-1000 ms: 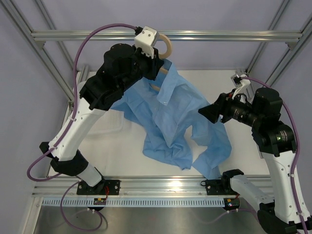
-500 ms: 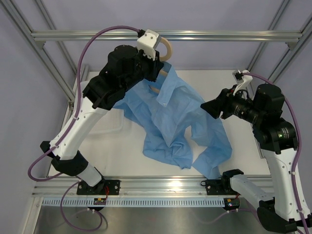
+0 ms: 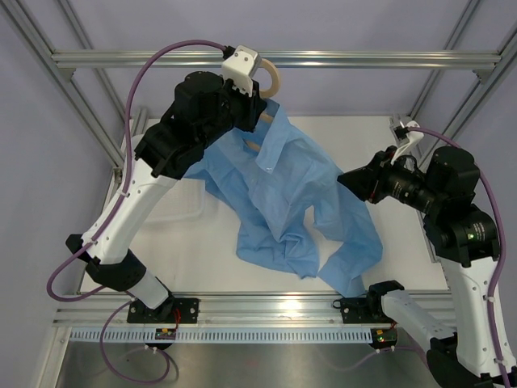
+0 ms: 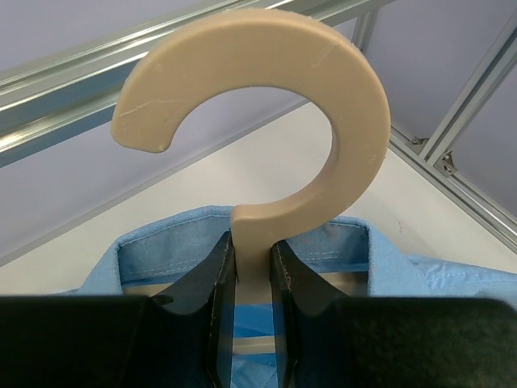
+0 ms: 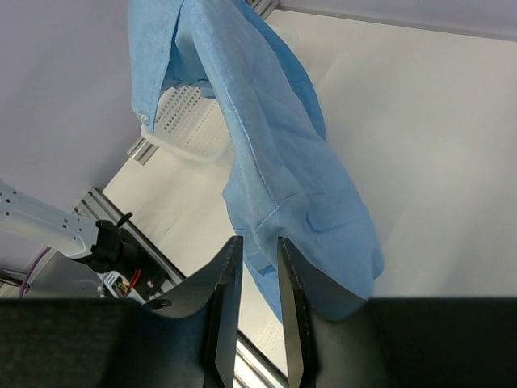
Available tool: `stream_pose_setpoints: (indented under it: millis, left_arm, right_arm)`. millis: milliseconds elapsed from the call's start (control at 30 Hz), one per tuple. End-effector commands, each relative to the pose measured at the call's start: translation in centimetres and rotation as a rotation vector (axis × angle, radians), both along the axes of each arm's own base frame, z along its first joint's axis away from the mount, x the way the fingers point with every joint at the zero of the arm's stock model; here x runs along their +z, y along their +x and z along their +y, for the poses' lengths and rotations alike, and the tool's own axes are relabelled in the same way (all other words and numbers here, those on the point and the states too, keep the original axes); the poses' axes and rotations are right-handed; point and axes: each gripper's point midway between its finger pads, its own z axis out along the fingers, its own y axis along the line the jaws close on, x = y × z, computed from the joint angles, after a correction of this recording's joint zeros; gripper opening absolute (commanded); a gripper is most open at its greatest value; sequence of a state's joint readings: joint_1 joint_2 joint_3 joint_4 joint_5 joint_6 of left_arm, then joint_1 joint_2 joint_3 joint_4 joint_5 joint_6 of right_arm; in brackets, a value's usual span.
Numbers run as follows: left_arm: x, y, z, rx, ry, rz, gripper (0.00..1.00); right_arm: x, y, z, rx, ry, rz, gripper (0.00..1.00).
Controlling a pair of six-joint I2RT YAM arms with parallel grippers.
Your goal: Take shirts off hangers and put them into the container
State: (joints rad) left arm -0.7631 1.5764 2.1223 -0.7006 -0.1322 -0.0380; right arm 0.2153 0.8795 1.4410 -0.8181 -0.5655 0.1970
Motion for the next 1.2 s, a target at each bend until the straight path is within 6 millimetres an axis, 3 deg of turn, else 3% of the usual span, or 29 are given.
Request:
stream_pose_setpoints:
  millis: [0,100,267,467,767,933,1033,1067,1167]
  left_arm:
    - [4.5,-0.9,0.4,-0.031,-0.094,-0.108,0.00]
    - [4.6,-1.1,0.4,-0.037,-0.097,-0.110,0.00]
    - [4.8,-1.4,0.4,-0.049,-0.102,-0.109,0.00]
    - [4.1,-1.2,0.3,-0.046,-0.091,-0.102,0.00]
    - [4.9,-1.4,0.0,-0.064,-0.111,-0.113,0.00]
    - [5.2,-1.4,-0.2,-0.073,-0.117,-0.117,0.00]
    - [5.1,-1.3,-0.3,-0.073,-0.113,-0.116,0.00]
    - [5.1,-1.3,-0.3,-0.072,-0.111,-0.117,0.00]
    - [4.9,-1.0,-0.1,-0.059,-0.102,-0.117,0.00]
  right_arm:
    - [-0.4,-0.2,0.5,0.045,-0.010,0.002,0.30]
    - [-0.5,0.1,0.6,0.044,-0.010,0.002,0.45]
    - [-0.2,0.2,0.7,0.048,-0.009,-0.008,0.49]
    - [1.7,-0.2,0.5,0.048,-0.013,-0.041,0.51]
    - [-0.1,0.3,1.1,0.071,-0.002,0.009,0.47]
    - [-0.5,0.0,1.1,0.079,-0.003,0.013,0.37]
    - [-0.5,-0.1,0.9,0.071,-0.008,0.012,0.21]
    - [-0.5,-0.1,0.9,0.068,-0.008,0.012,0.08]
    - [-0.3,-0.4,0.8,0.069,-0.010,0.006,0.00]
